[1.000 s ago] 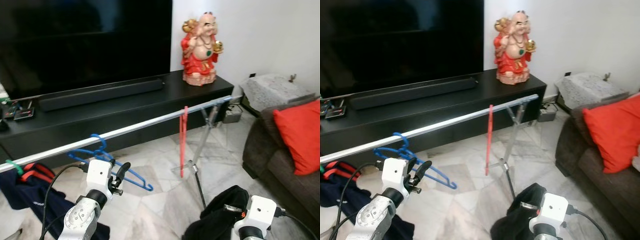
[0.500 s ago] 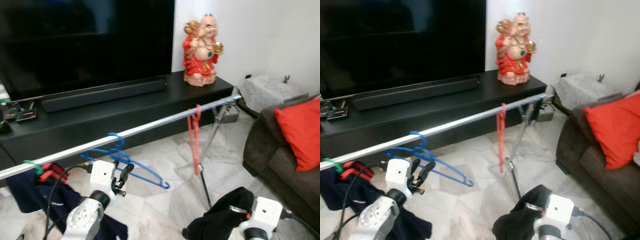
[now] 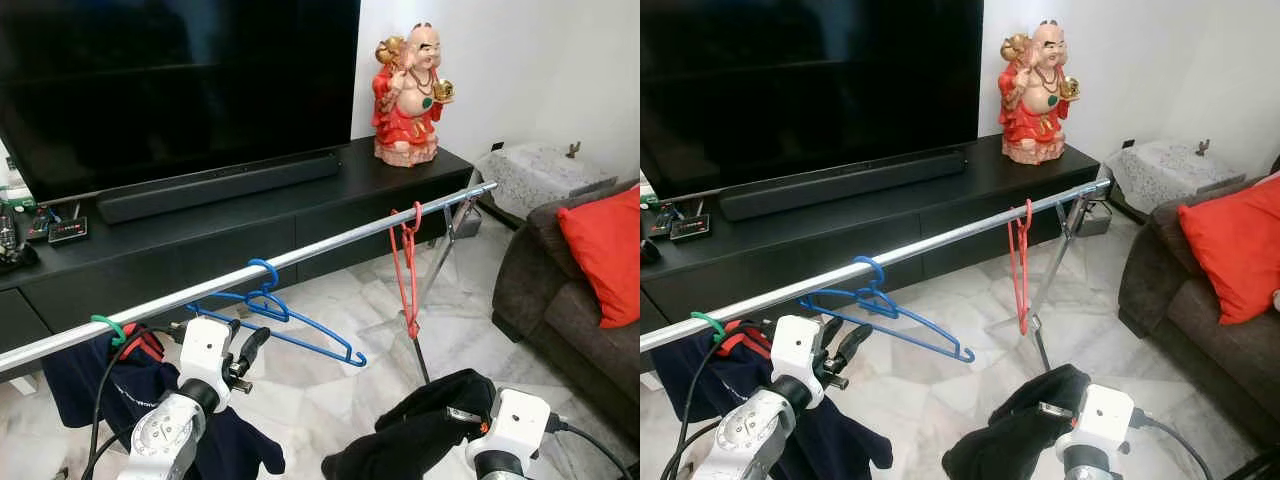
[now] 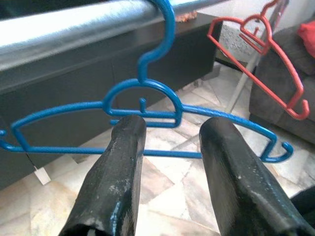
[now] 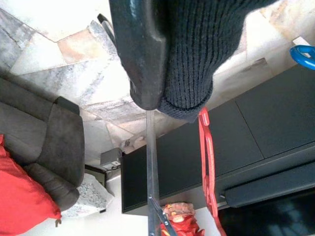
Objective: Hang hanger
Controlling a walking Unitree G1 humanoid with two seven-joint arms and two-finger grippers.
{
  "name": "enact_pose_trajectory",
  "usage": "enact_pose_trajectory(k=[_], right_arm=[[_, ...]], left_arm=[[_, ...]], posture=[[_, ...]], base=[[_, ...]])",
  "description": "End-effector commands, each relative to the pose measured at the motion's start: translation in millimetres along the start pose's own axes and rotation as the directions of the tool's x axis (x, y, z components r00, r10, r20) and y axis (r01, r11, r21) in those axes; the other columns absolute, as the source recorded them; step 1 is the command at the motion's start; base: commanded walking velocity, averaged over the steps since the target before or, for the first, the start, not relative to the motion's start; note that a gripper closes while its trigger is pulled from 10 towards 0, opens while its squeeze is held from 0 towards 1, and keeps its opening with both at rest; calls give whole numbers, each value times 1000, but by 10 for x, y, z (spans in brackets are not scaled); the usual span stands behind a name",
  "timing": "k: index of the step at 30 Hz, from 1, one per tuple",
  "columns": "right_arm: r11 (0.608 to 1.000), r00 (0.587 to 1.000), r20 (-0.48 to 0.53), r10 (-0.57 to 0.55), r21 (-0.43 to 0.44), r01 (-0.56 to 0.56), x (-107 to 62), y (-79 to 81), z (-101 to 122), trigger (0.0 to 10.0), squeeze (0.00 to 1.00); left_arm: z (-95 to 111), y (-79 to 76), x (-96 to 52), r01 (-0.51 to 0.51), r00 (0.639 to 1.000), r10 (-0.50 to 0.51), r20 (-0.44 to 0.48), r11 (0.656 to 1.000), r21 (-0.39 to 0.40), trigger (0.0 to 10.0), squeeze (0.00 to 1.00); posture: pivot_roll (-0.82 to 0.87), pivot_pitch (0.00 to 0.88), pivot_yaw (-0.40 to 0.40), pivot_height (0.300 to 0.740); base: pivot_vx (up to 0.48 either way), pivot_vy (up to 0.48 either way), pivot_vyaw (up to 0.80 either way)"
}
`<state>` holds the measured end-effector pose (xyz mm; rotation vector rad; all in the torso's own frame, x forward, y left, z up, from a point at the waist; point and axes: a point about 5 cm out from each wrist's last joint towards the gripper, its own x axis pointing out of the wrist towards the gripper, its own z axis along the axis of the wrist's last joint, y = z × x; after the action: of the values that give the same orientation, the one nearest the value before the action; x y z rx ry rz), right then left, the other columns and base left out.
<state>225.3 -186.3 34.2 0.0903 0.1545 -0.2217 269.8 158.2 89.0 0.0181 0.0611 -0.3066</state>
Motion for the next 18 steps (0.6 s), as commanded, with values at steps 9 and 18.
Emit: enact_pose_trajectory(k=[9,18], right_arm=[[1000,999,41,-23,12,23,42,-11,85,10000,0],[999,998,50,-49,20,48,50,-32,96,10000,0]], left_arm=[[4,-172,203,81,994,-82,-74,997,-7,10000,0],[152,-343,574,144,982,-146,-118,989,-27,10000,0]], posture=[[74,0,29,740],[68,0,40,740]], base=[[0,0,0],[0,0,0]])
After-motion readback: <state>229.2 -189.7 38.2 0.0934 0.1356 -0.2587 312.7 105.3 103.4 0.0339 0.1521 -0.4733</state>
